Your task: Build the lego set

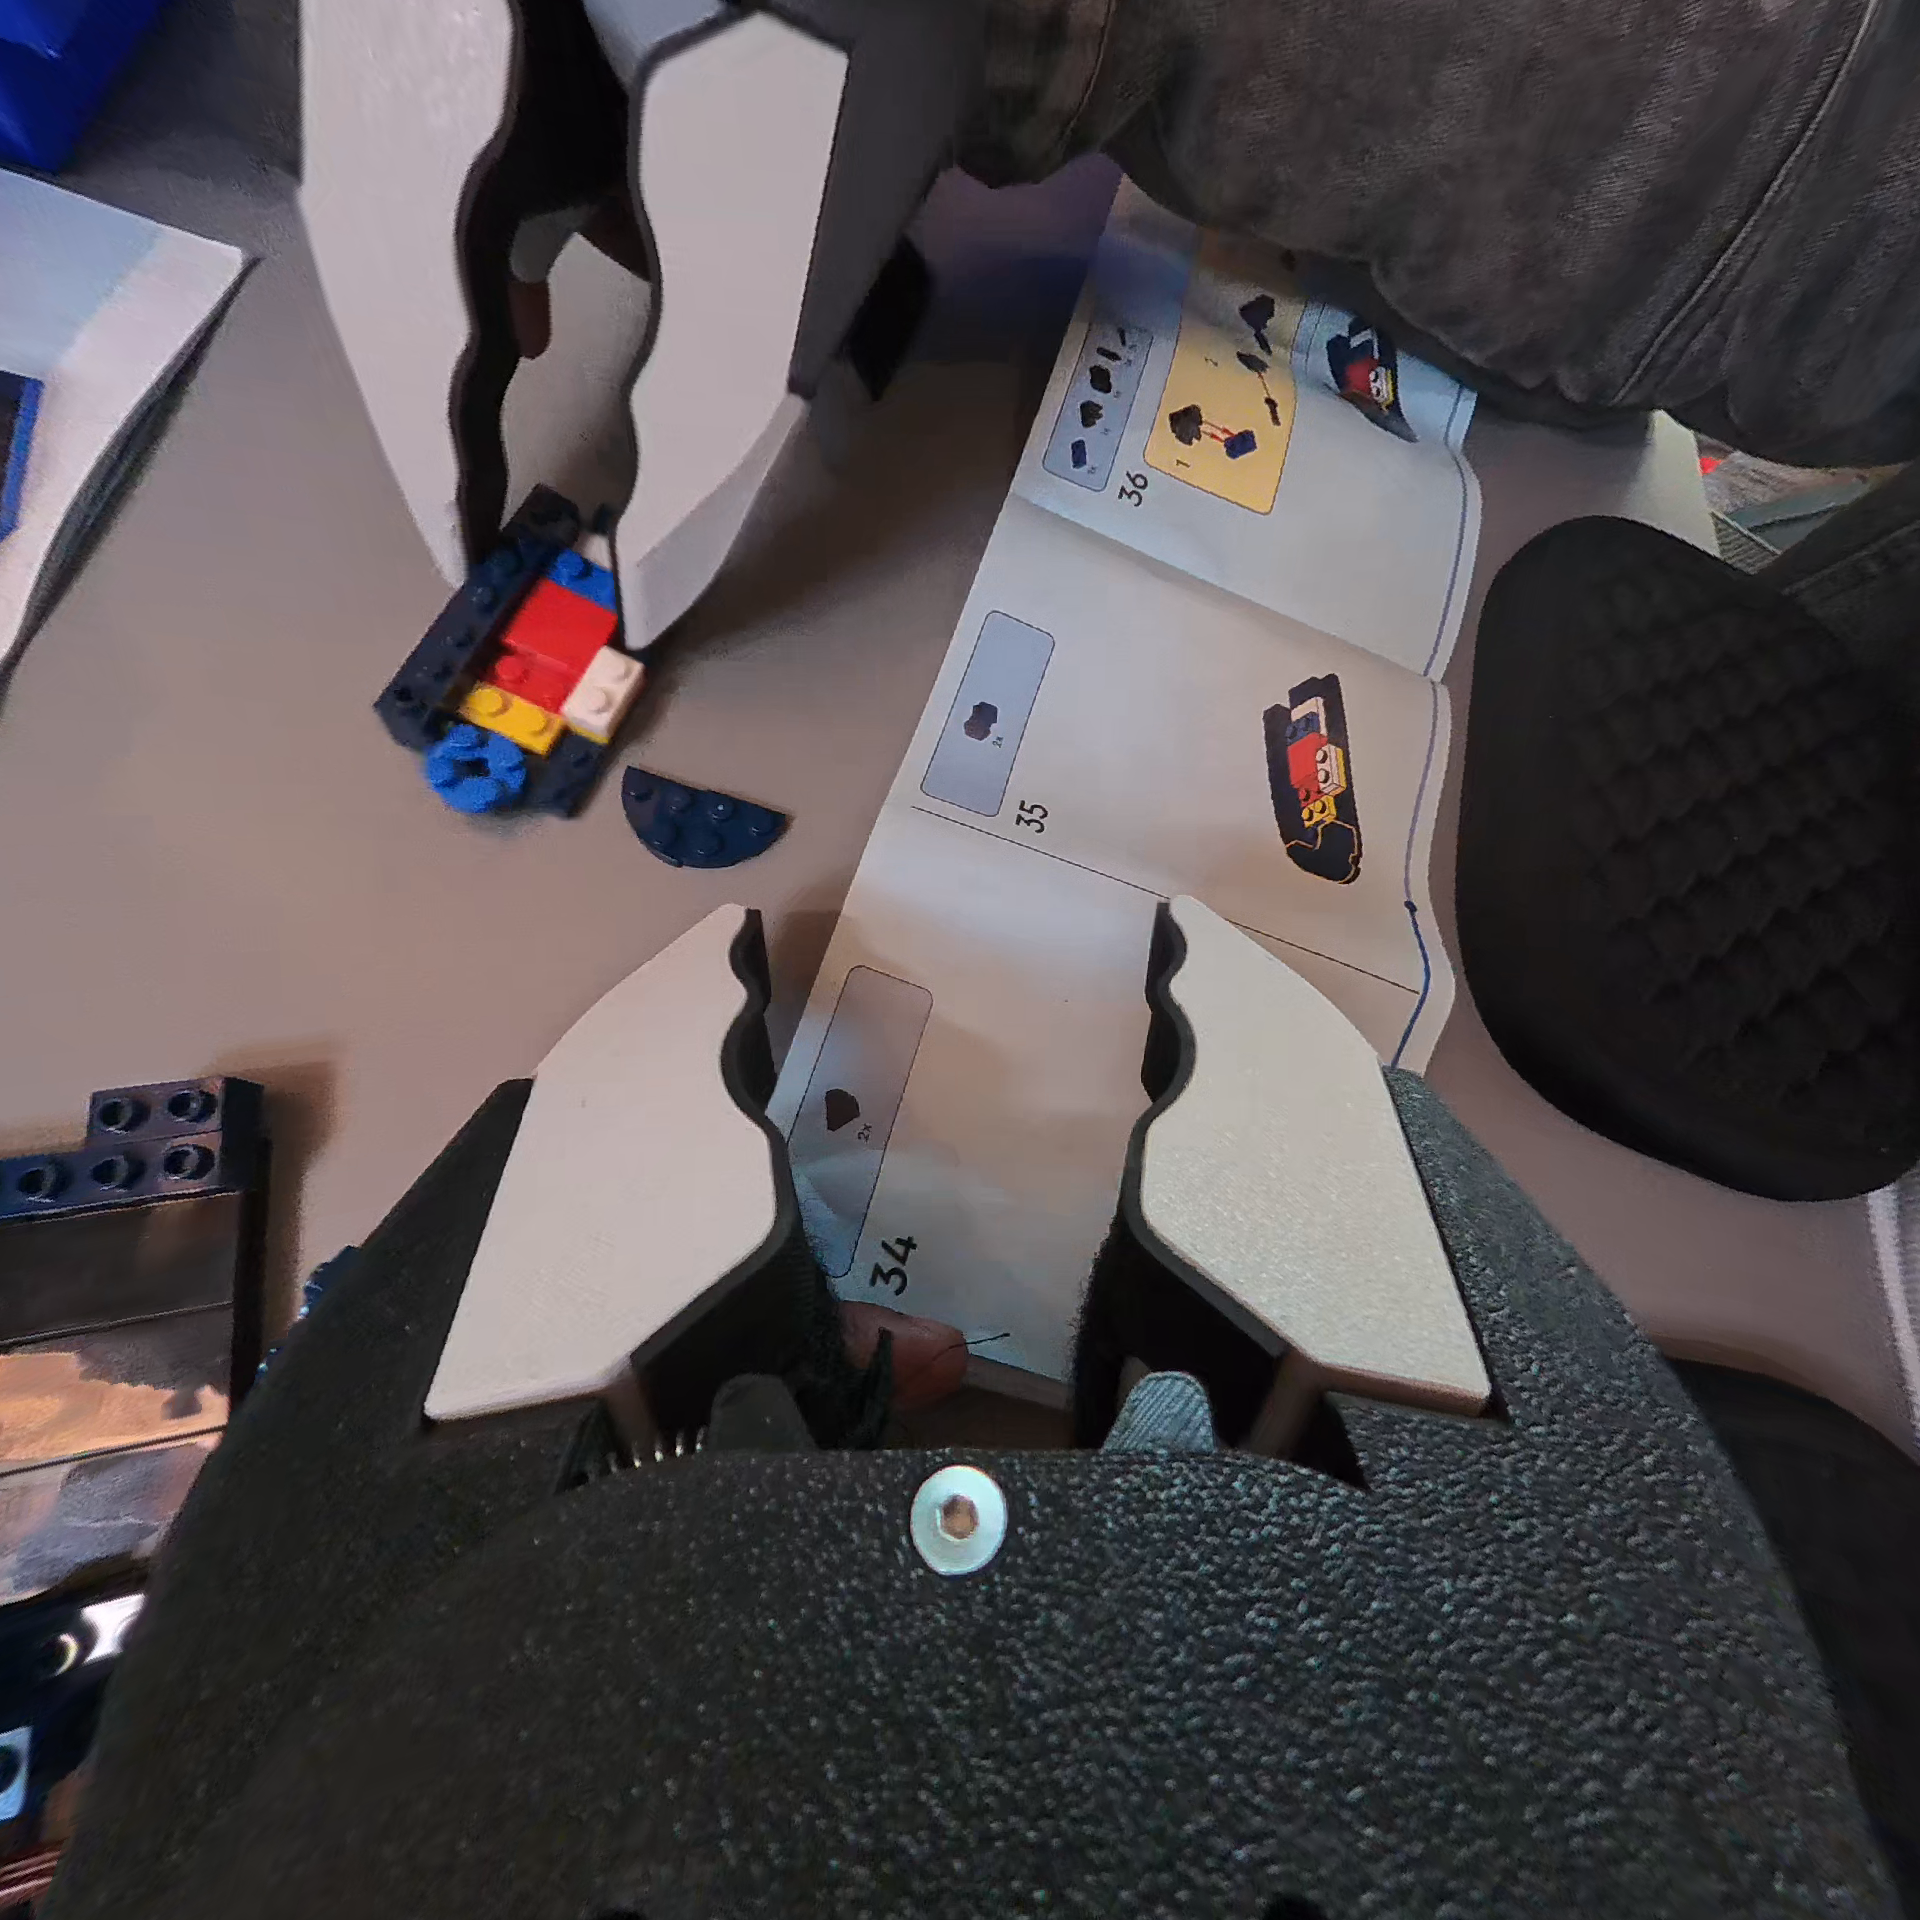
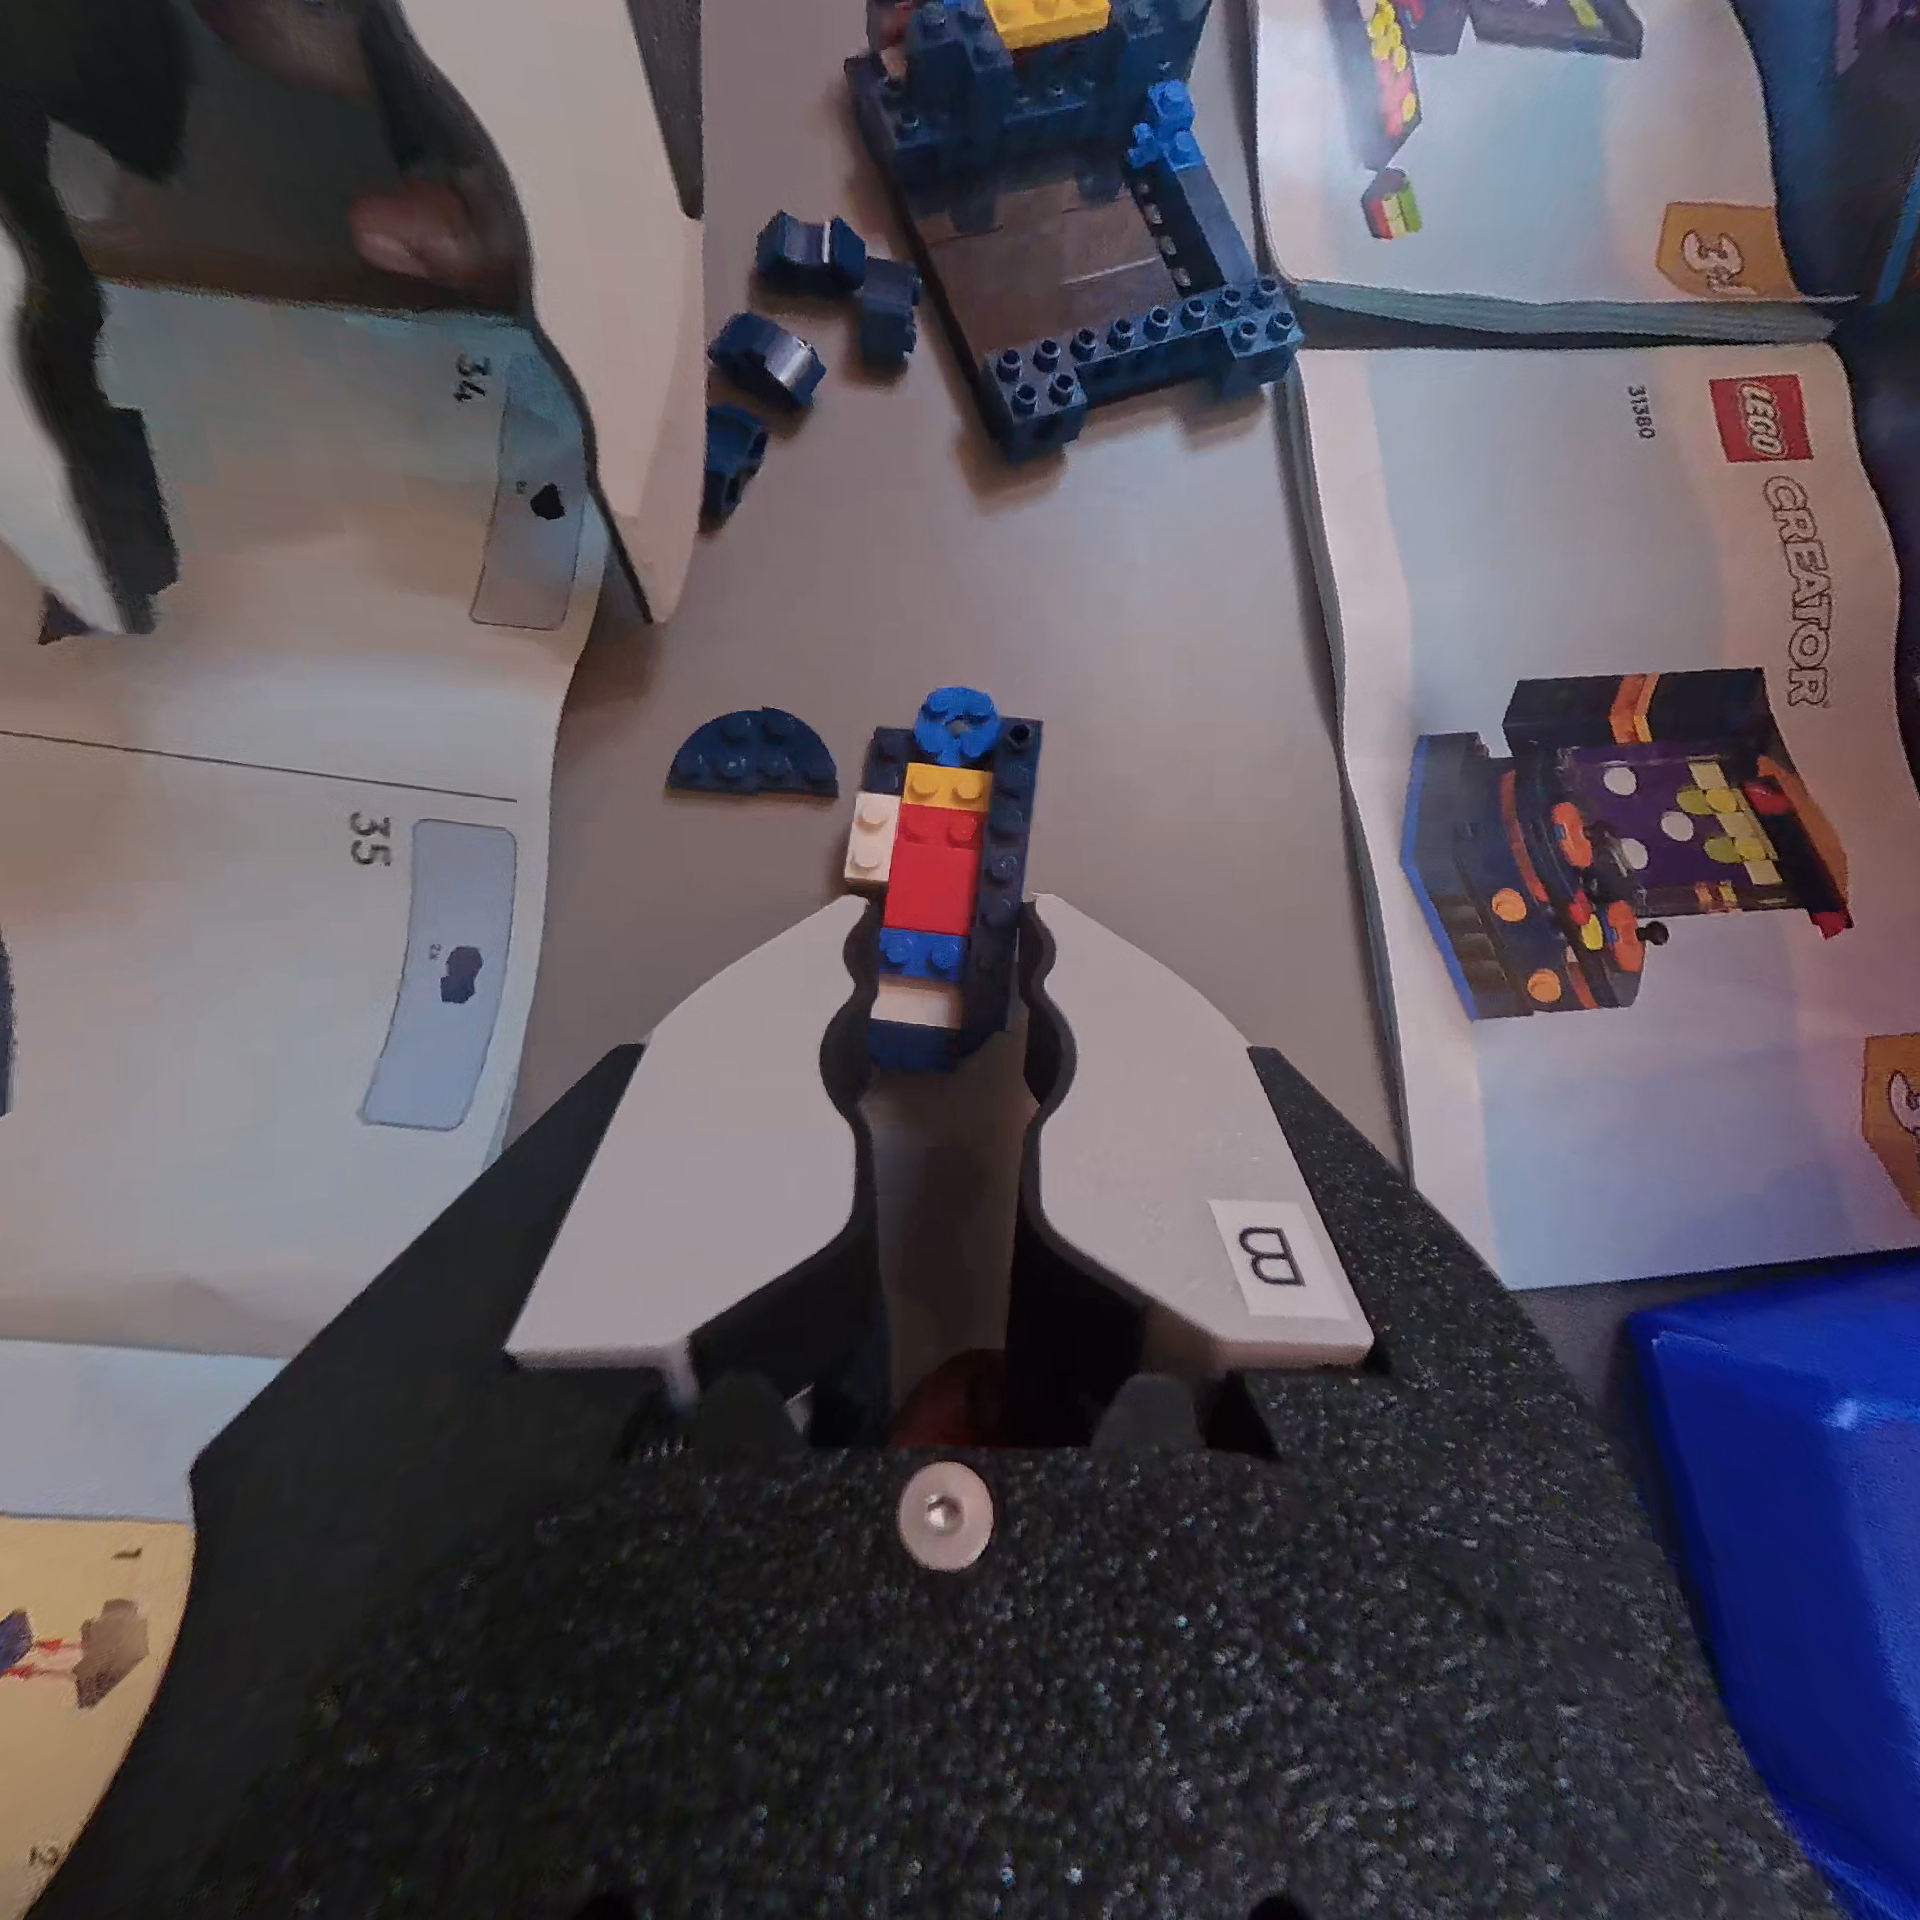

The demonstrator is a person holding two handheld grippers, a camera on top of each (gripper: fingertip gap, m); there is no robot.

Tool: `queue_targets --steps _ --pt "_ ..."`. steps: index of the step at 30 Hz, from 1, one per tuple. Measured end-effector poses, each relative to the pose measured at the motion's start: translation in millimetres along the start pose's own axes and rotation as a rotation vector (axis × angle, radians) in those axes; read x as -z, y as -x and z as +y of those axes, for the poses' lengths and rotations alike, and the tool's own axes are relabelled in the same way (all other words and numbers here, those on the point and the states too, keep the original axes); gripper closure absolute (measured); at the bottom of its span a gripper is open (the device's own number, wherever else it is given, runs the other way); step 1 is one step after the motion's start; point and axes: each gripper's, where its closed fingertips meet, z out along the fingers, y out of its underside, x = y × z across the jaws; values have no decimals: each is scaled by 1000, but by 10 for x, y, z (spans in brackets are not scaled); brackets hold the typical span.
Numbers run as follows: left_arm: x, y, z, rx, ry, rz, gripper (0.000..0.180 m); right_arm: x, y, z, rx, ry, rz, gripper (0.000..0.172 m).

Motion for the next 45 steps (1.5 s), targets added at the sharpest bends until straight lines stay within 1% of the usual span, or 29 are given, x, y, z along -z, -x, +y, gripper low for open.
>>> queue_targets --steps 2,5,7,8,9,11,14,16,21,25,36,41,45 --pt "2 15 5 0 1 -7 110 75 49 -21 -8 -43 -23 147" --pt "-21 60 25 13 15 -21 105 88 111 80 -4 5 -32 146" --pt "-49 82 24 10 26 -28 101 76 108 111 -9 5 -23 136" --pt "-63 86 24 5 33 -29 101 78 125 121 -24 2 -38 125" --pt "-73 88 29 2 40 -30 101 82 135 141 -39 12 -47 119" --pt "-84 95 37 -8 48 -40 99 94 136 141 -46 16 -35 113" --pt "-88 144 18 -16 41 -71 92 53 164 74 -22 24 6 115" --pt "-104 165 -16 -22 29 -76 89 1 125 49 -6 36 71 123" --pt "-182 138 -28 -52 40 -48 87 -26 93 32 -26 21 93 137" --pt "-197 78 4 -73 58 -27 90 -2 77 57 -32 16 108 137" --pt "-142 43 43 -39 66 -24 95 51 95 106 -34 6 129 138" --pt "-156 -70 46 -44 67 35 97 92 110 149 -59 6 142 138" --pt "-184 -87 36 -59 71 38 97 97 143 155 -60 8 138 138"
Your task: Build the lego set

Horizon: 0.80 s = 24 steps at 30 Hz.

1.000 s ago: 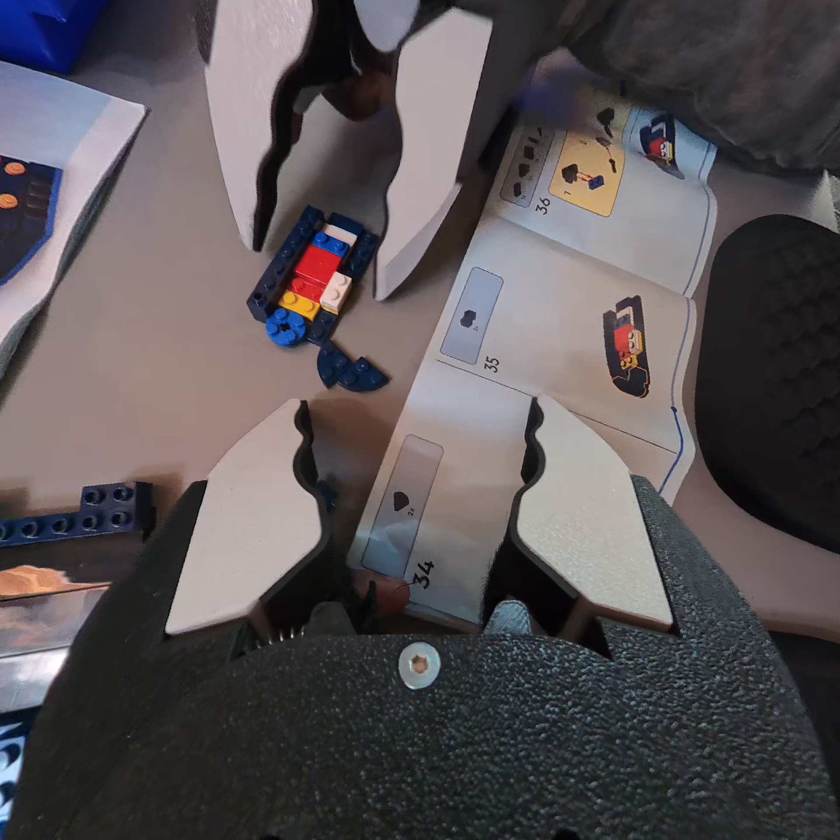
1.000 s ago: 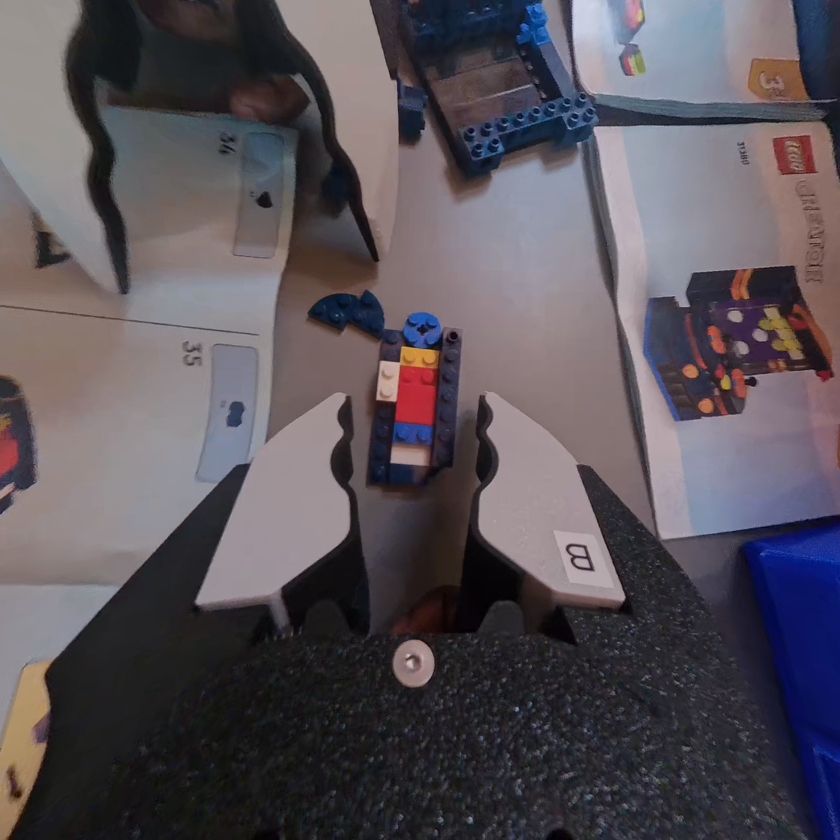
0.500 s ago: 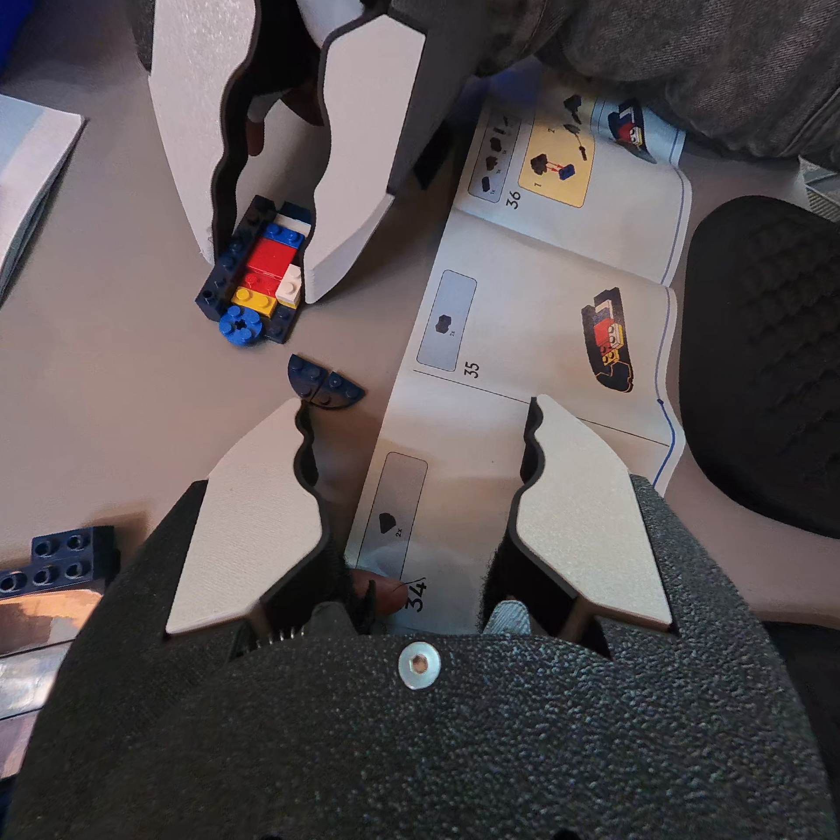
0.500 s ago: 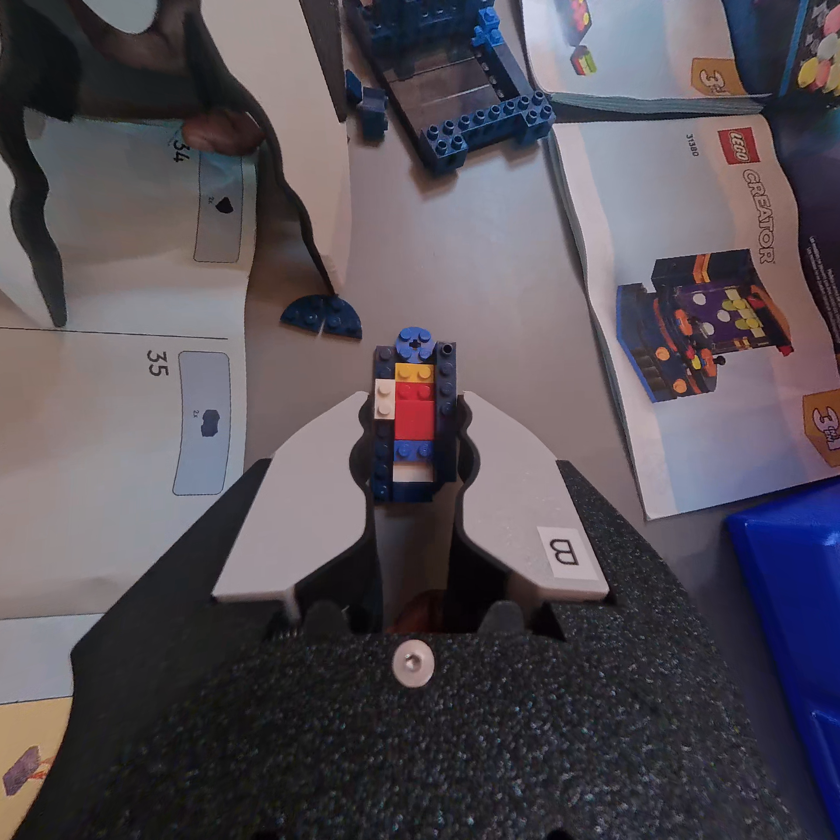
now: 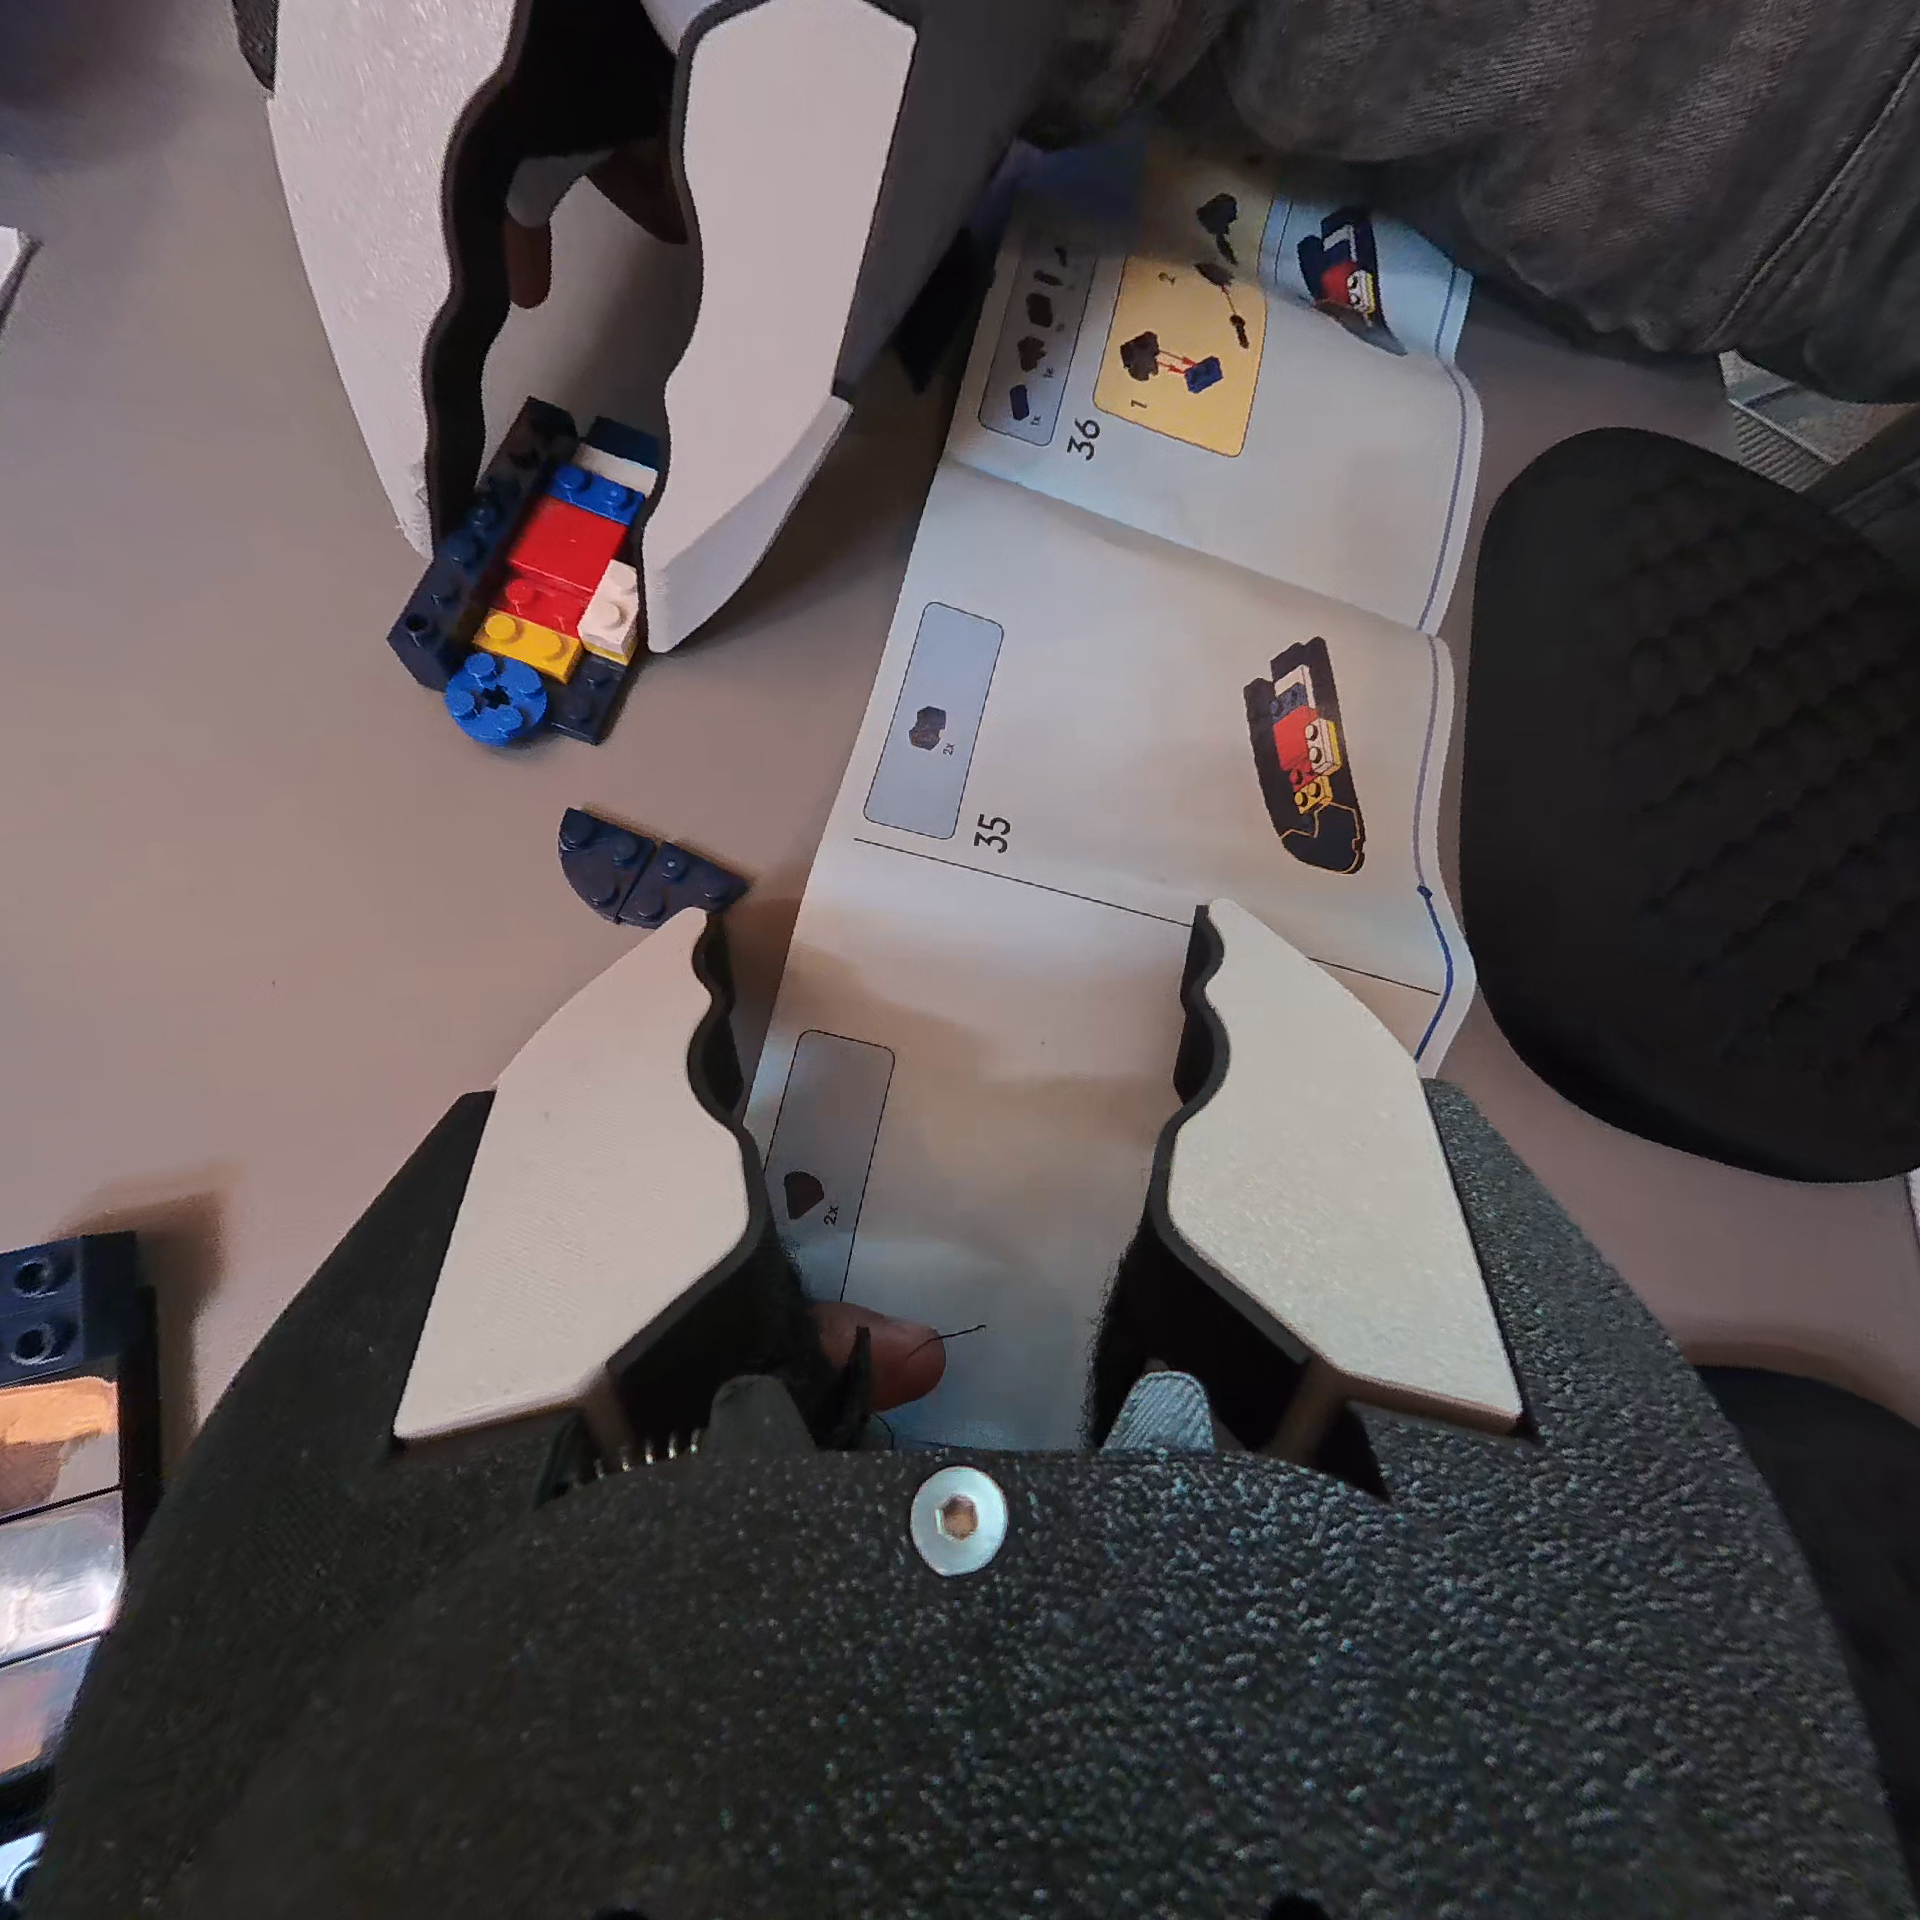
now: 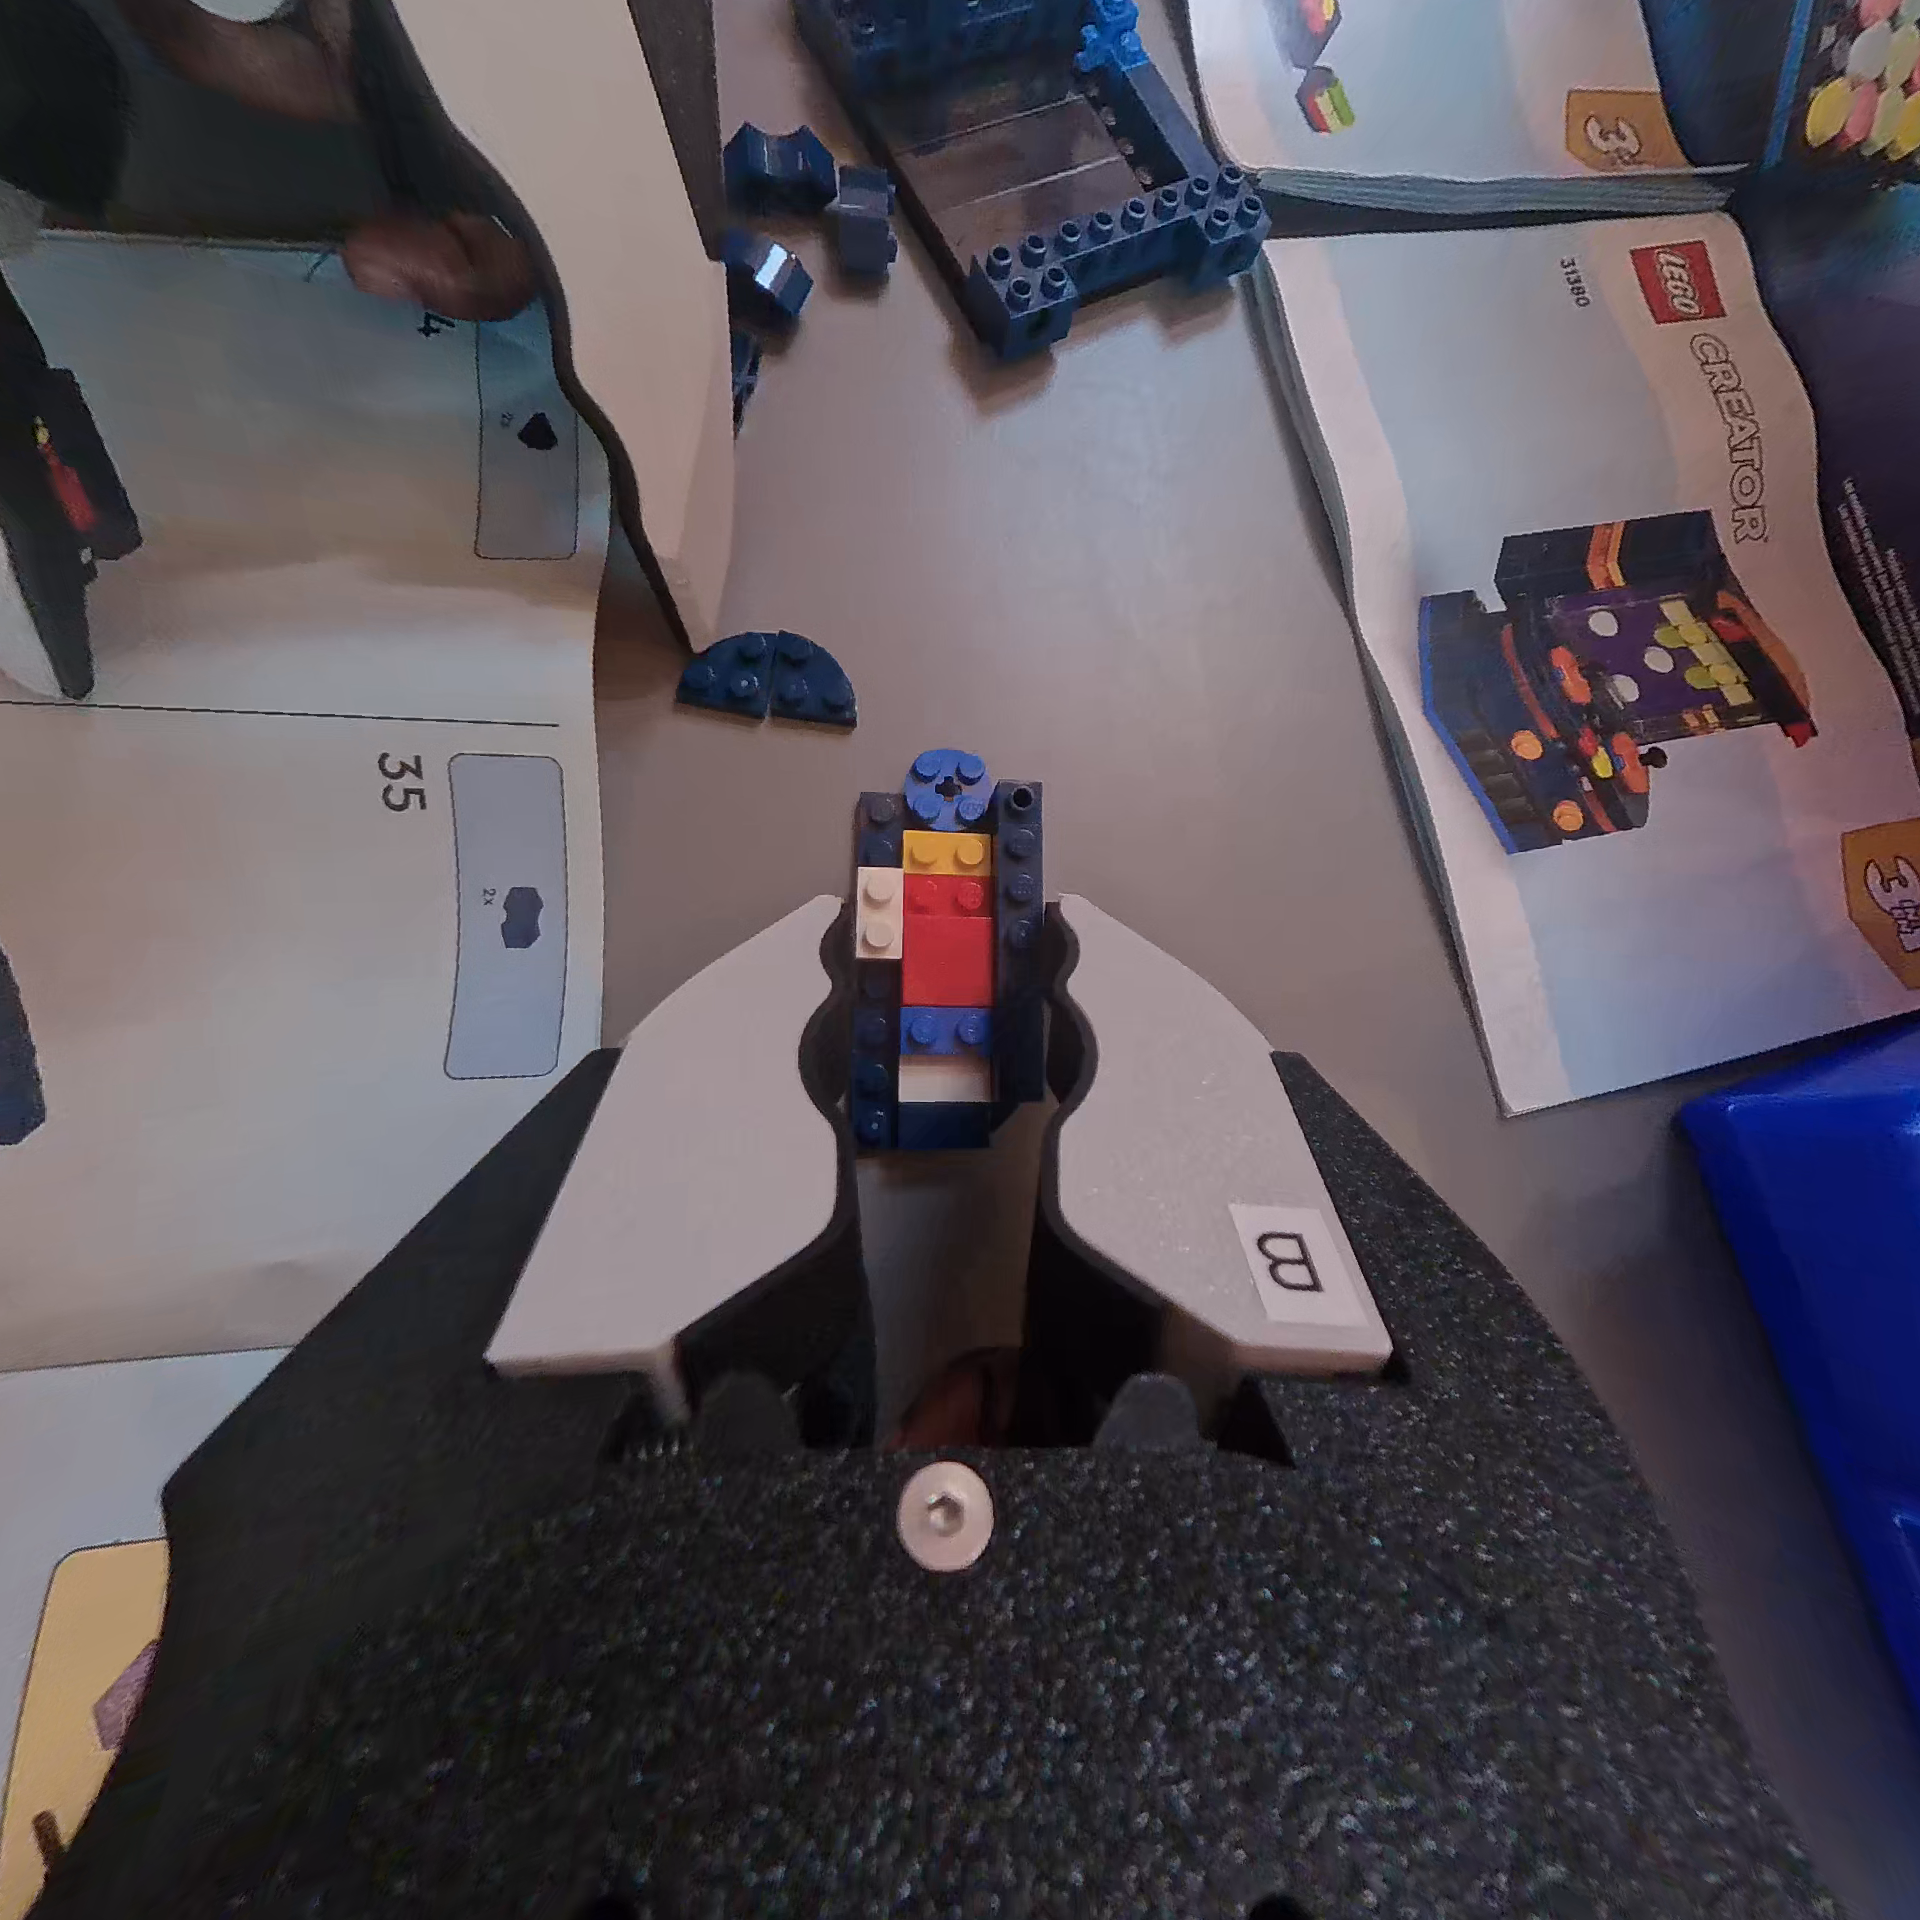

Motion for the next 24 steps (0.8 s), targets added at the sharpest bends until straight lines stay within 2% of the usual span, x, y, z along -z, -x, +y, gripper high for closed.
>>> queue_targets --steps 8,20,24 --pt "-2 -97 -2 3 -6 46 100 3 -1 4 -4 -2 -2 138" --pt "-47 -52 -41 14 -24 10 95 4 -1 4 -2 -1 -3 138" --pt "-4 -72 -16 4 -8 23 99 15 -5 18 -1 4 -5 138"
